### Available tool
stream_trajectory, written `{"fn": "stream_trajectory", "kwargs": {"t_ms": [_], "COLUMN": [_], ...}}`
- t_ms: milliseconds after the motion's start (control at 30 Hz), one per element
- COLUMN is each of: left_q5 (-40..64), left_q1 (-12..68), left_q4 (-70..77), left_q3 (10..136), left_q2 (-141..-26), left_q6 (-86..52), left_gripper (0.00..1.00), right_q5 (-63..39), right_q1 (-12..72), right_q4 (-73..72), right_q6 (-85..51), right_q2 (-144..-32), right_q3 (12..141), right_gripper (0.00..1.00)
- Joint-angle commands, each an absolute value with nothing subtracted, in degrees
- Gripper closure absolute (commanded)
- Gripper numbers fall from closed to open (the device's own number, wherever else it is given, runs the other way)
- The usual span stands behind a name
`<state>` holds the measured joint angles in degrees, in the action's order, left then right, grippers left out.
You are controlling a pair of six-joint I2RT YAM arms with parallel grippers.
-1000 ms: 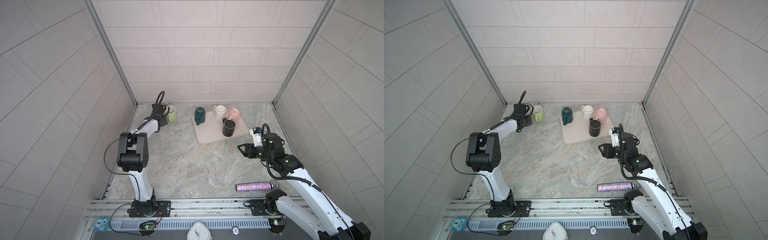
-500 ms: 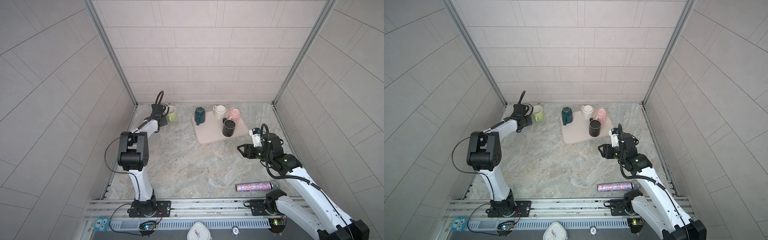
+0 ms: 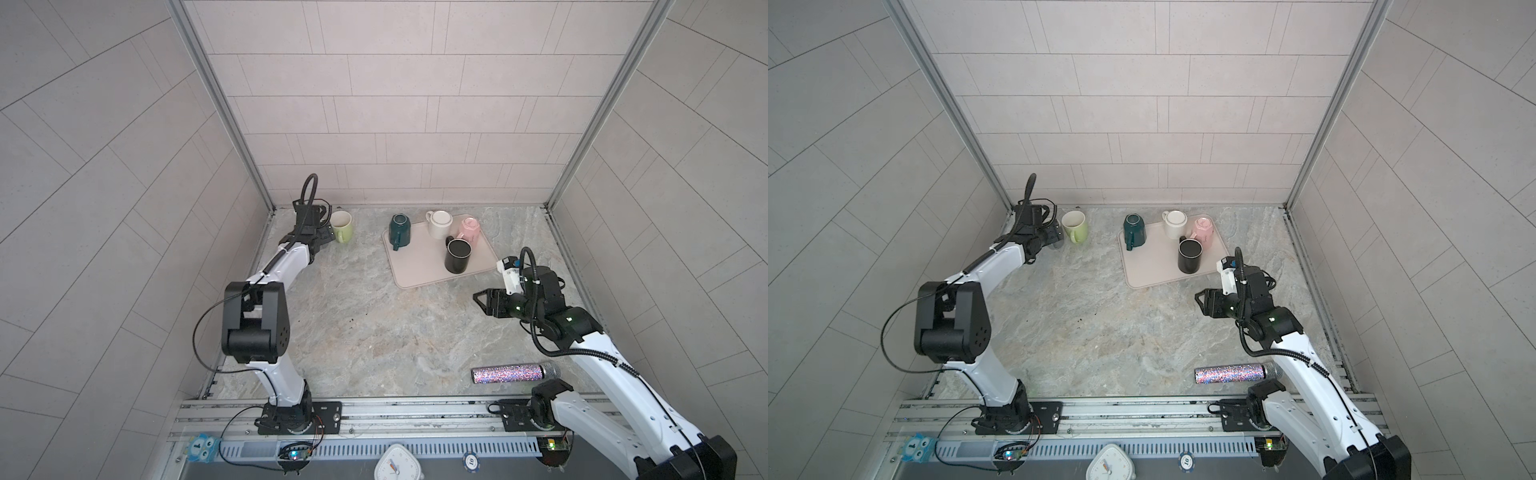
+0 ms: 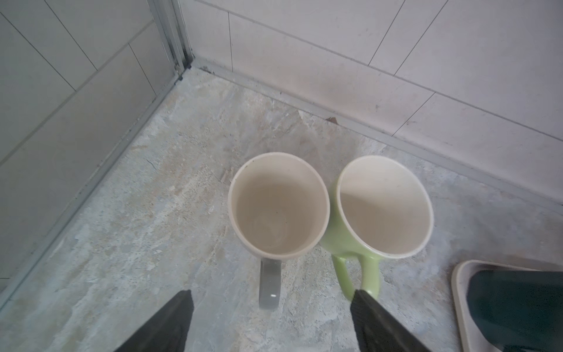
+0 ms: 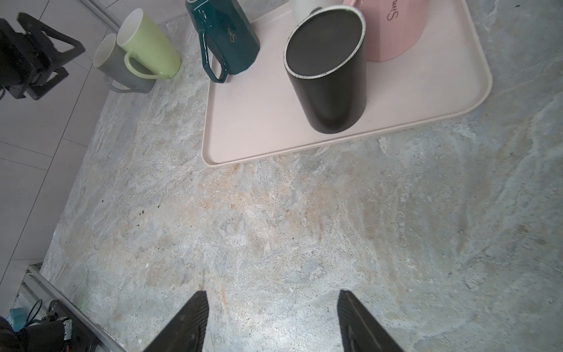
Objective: Turn the mug right side up
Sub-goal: Place the mug at the top-left of the table, then pick up the mug from the tray.
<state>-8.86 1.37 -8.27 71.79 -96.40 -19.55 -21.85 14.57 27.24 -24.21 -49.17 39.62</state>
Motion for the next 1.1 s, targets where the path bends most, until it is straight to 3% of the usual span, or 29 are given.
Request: {"fn": "stream_trajectory", "kwargs": {"t_ms": [0, 167, 400, 933, 1067], "left_q5": [-12.57, -14.58, -8.28, -11.2, -10.54], "left_q1": [4.38, 16.11, 27.8, 30.76, 30.52], "left_q4": [-9.92, -13.96, -25.21, -25.11, -24.99], "left_q3": [71.73, 75.78, 87.25, 97.7, 100.49], "left_q2": [-89.09, -86.51, -97.41, -115.78, -119.32], "left_q6": [-17.58, -11.29, -9.63, -5.52, -5.8], "left_gripper": [0.13, 0.09, 0.09, 0.14, 0.26], "right_q5": [-22.4, -22.53, -23.48, -22.31, -21.05], "right_q1": [14.33, 14.33, 14.33, 14.33, 14.33], "right_q4": [27.45, 26.91, 25.27, 27.28, 28.69], "right_q6": [-24.59, -24.43, -24.77, -26.9, -26.42], "right_q2": [-48.15, -46.6, -39.42, -30.06, -29.17], "right_q3": [37.84, 37.49, 35.8, 28.01, 27.51], "right_gripper": [0.32, 0.32, 0.3, 0.3, 0.3]}}
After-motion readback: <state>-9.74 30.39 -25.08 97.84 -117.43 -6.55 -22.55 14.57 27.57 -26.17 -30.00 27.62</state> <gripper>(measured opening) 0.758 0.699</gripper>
